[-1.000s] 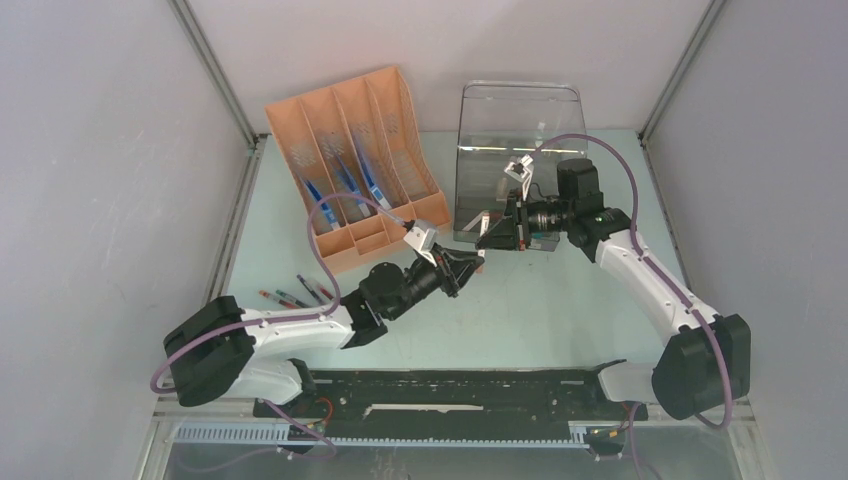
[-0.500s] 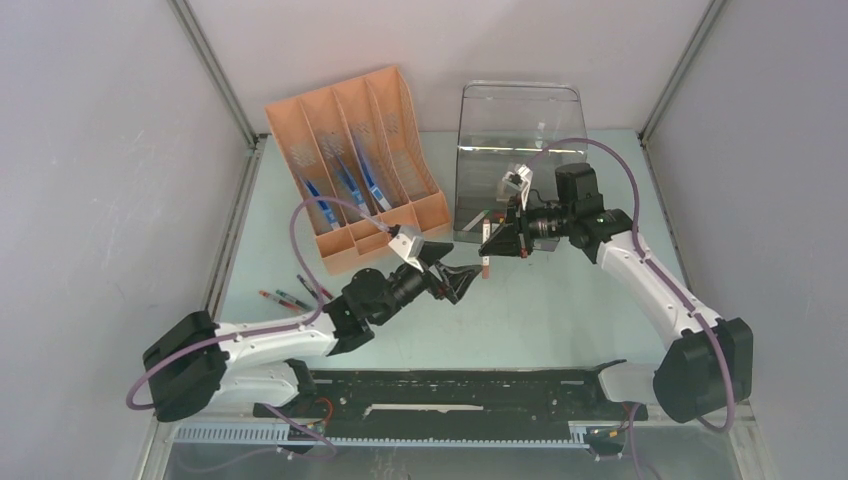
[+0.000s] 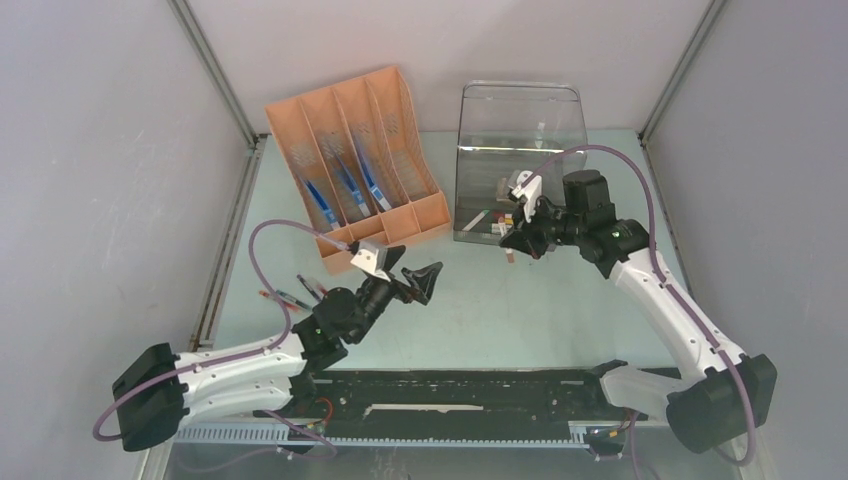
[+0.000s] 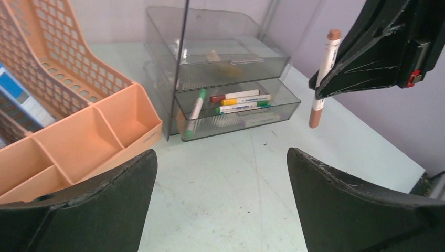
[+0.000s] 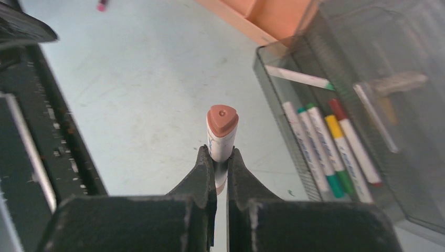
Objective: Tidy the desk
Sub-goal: Place the stationery in the drawer.
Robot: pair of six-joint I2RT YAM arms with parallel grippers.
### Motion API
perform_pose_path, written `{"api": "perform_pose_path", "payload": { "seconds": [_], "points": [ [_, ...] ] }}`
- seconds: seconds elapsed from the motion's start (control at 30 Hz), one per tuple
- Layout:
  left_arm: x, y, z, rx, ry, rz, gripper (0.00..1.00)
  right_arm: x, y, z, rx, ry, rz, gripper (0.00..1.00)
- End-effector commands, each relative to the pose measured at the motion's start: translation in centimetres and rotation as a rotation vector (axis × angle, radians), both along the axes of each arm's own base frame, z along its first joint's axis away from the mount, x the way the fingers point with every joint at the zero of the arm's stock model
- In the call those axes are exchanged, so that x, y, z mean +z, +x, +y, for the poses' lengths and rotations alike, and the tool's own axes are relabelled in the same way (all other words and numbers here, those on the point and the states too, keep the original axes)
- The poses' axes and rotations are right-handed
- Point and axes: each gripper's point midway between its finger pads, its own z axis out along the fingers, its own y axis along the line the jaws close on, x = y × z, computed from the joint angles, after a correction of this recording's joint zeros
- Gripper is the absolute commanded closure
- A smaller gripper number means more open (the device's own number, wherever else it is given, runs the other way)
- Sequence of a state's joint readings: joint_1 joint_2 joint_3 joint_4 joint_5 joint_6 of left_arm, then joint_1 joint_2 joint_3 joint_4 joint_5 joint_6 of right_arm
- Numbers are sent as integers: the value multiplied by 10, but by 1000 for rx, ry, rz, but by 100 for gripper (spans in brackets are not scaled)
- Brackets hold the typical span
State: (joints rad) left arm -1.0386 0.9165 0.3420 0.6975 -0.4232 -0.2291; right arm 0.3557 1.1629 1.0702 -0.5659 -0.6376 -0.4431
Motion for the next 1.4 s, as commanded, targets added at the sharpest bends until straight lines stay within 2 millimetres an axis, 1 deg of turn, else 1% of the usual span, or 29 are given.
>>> {"api": "perform_pose_path", "payload": {
  "seconds": [0.0, 0.17, 0.33, 0.57, 0.77, 1.0, 1.23, 1.37],
  "points": [
    [2, 6, 20, 90, 5, -21, 0, 17, 24, -23, -103, -123, -170, 100],
    [0, 5, 25, 96, 5, -21, 0, 18, 39, -37, -162, -191, -233, 100],
    [0, 5, 29, 105, 15, -27, 0, 17, 50, -43, -162, -263, -296, 100],
    [-5, 4, 38, 127, 3, -20, 0, 7, 73, -54, -187, -439, -394, 100],
    [-7, 3, 40, 132, -4, -16, 0, -1, 94, -55, -209, -517, -437, 100],
    [-8, 5, 43, 145, -5, -15, 0, -14, 109, -56, -227, -596, -452, 100],
    [-8, 6, 44, 148, -6, -12, 0, -30, 121, -55, -240, -640, -440, 88],
    [-8, 7, 45, 152, -9, -10, 0, -38, 124, -54, -247, -651, -424, 76]
  ]
}}
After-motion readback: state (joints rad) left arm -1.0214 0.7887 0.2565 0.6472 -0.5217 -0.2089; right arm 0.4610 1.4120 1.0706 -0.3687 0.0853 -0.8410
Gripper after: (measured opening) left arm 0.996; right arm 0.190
